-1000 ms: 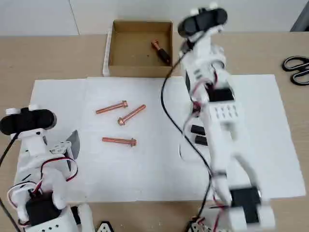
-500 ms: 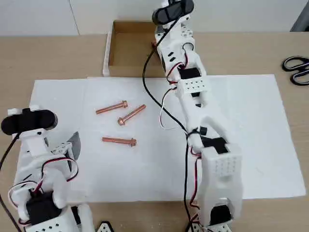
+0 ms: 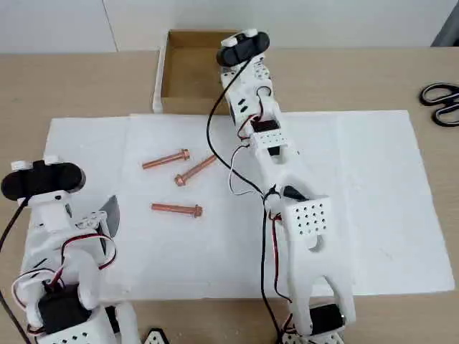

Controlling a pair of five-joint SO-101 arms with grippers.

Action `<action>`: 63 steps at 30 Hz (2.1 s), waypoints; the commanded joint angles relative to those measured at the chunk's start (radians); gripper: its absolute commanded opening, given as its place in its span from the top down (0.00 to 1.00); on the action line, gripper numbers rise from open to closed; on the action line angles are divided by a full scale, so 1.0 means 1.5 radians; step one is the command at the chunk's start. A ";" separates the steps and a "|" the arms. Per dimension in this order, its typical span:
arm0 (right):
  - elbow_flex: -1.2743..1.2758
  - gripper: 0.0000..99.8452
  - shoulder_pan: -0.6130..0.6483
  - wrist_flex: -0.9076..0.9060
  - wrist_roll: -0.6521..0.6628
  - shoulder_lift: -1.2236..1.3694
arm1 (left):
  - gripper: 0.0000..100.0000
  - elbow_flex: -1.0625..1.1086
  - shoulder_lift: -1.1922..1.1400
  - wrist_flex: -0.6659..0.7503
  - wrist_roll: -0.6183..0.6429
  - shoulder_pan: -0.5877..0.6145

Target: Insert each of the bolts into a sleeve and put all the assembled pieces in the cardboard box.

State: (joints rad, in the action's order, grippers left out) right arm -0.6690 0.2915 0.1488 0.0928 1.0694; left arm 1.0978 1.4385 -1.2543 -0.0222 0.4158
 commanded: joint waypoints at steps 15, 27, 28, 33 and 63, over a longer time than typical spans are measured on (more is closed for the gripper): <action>-0.055 0.77 0.005 -0.055 0.009 0.013 | 0.72 -0.003 0.006 -0.001 -0.007 0.003; -0.055 0.75 0.026 -0.063 0.009 -0.070 | 0.72 -0.003 0.006 -0.001 -0.008 0.003; -0.055 0.75 0.026 -0.075 0.009 -0.079 | 0.72 -0.003 0.006 -0.001 -0.008 0.003; -0.055 0.75 0.020 -0.156 0.008 -0.150 | 0.72 -0.003 0.006 -0.001 -0.008 0.001; -0.015 0.75 -0.266 -1.216 0.006 -0.706 | 0.72 0.011 0.006 0.004 -0.008 0.000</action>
State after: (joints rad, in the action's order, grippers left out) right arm -0.6966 -0.0338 -1.6479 0.0990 0.0997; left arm 1.1208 1.4385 -1.2543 -0.0284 0.4158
